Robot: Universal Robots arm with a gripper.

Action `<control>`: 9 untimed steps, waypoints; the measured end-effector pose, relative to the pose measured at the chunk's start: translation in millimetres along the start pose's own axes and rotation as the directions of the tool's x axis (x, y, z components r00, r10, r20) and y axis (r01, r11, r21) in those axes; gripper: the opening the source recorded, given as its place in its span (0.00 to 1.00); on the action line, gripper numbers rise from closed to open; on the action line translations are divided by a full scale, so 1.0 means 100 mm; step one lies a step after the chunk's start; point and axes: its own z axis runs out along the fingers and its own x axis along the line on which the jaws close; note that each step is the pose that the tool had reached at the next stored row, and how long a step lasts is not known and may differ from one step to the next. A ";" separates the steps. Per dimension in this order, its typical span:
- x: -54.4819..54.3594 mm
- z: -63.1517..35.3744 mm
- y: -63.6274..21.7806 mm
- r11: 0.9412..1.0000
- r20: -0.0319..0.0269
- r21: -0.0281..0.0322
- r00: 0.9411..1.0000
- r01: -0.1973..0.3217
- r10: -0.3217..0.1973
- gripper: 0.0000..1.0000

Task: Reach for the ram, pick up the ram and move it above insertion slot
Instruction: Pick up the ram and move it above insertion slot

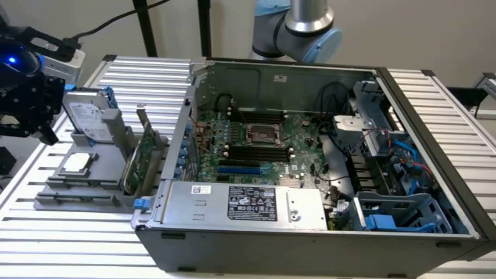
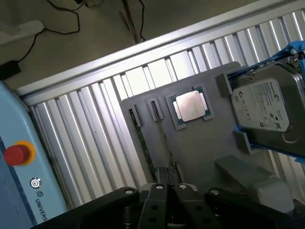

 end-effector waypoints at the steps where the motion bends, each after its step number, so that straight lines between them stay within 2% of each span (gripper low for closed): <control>1: 0.00 0.002 0.000 1.000 -0.001 0.000 1.000 0.019 -0.019 0.11; 5: 0.00 0.009 0.000 0.996 -0.003 0.000 0.996 0.090 -0.090 0.11; 9: 0.00 0.017 0.000 0.986 -0.006 0.001 0.986 0.164 -0.164 0.11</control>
